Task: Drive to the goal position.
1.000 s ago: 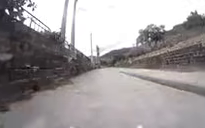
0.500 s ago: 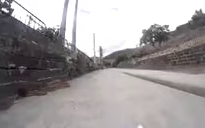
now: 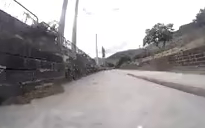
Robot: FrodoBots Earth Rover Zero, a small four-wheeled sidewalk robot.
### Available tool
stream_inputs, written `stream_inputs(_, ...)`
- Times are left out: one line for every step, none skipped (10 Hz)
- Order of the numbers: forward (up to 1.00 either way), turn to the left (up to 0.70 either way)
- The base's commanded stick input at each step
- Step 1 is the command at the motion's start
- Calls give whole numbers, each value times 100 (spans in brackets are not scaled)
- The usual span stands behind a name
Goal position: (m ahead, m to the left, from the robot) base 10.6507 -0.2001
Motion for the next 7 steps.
stream_inputs(100, 0)
stream_inputs(100, 0)
stream_inputs(100, 0)
stream_inputs(100, 0)
stream_inputs(100, 0)
stream_inputs(100, 0)
stream_inputs(100, 0)
